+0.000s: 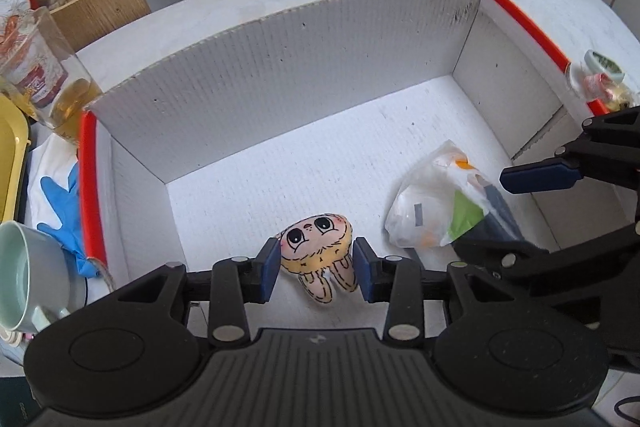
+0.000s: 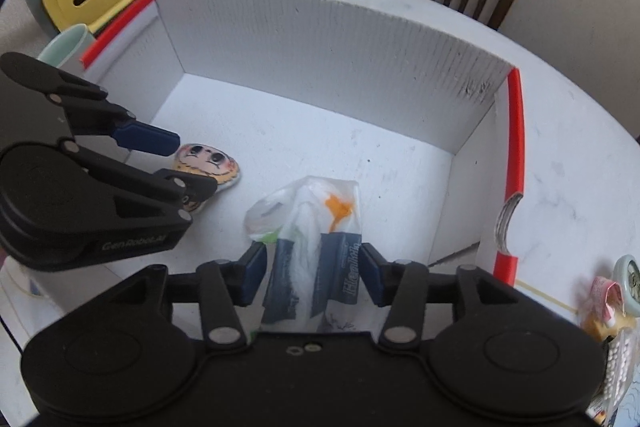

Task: Organize objects
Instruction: 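Lower and open the right tool releasing the bag while the left tool releases the plush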

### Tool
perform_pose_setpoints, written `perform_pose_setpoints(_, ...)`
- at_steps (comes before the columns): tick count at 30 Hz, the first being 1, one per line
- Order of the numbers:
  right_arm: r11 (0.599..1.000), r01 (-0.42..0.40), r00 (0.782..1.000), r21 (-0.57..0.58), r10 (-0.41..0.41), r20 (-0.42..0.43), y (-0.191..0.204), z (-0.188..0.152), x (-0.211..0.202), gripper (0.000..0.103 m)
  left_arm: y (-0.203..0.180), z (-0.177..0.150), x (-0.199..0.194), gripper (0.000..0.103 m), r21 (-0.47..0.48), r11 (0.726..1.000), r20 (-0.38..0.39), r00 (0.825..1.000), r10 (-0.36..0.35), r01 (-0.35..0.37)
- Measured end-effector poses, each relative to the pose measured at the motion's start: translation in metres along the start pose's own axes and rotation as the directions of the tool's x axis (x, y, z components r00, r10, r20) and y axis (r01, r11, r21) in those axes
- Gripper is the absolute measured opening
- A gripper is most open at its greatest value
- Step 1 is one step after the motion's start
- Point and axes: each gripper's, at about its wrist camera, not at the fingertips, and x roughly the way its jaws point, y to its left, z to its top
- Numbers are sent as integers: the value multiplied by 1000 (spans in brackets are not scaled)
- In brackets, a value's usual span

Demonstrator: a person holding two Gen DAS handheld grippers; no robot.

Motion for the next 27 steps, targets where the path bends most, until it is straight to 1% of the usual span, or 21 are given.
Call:
perform_pose_setpoints(3,1000,-5,1000,-6,5,23,1,-2,-9,56,1,-2,-7,38,-19,1000,16,1000,-12,13)
perform_pose_setpoints(8,1000,-23,997,-4,23,77,-4,-7,-32,59,0,-5,-23,38,-39,999,53,999,-2,4)
perform_pose_setpoints(16,998,-55,985,30,50,167,-23,-23,-74,60,-7,-9,-56,38,-66,998,127,992,25,-17)
perform_pose_setpoints(22,996,-74,971,50,60,230,-38,-40,-103,60,-29,-16,-83,38,-69,997,188,981,37,-25)
perform_pose_setpoints(27,996,-75,960,39,62,274,-51,-58,-126,60,-55,-24,-103,38,-66,997,232,972,40,-25)
